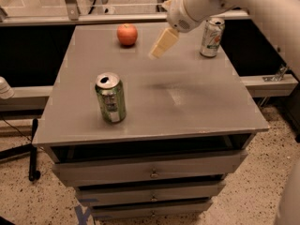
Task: Move apple near green can
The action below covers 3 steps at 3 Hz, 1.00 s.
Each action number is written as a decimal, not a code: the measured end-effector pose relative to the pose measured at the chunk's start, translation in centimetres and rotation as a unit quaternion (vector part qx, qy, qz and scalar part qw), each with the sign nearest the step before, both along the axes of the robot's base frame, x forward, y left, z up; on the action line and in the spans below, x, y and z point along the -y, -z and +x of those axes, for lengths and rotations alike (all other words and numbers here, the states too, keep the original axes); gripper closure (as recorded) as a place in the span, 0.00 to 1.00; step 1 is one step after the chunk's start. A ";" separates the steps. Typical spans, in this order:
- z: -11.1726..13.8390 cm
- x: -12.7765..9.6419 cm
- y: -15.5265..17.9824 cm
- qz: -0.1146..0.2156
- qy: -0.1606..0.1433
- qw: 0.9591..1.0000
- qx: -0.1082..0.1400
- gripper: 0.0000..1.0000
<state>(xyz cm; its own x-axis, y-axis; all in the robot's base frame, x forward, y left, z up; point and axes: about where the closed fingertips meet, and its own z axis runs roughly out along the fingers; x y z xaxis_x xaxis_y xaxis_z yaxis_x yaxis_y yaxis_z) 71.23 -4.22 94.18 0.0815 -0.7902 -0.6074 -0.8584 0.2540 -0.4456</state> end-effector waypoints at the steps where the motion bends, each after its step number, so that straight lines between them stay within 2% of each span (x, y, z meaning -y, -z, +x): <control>1: 5.0 -1.9 0.6 0.065 0.027 0.997 -0.004 0.00; 2: 8.8 -4.4 1.8 0.114 0.039 0.993 -0.019 0.00; 3: 11.7 -7.6 3.6 0.147 0.040 0.988 -0.037 0.00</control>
Offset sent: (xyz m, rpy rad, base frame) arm 0.1413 0.0786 -0.0317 0.3488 0.0843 -0.1036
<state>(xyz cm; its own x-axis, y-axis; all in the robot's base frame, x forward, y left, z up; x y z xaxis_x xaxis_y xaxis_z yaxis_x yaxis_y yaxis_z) 82.97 3.38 90.59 -0.0272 -0.5813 -0.8133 -0.8584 0.4305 -0.2790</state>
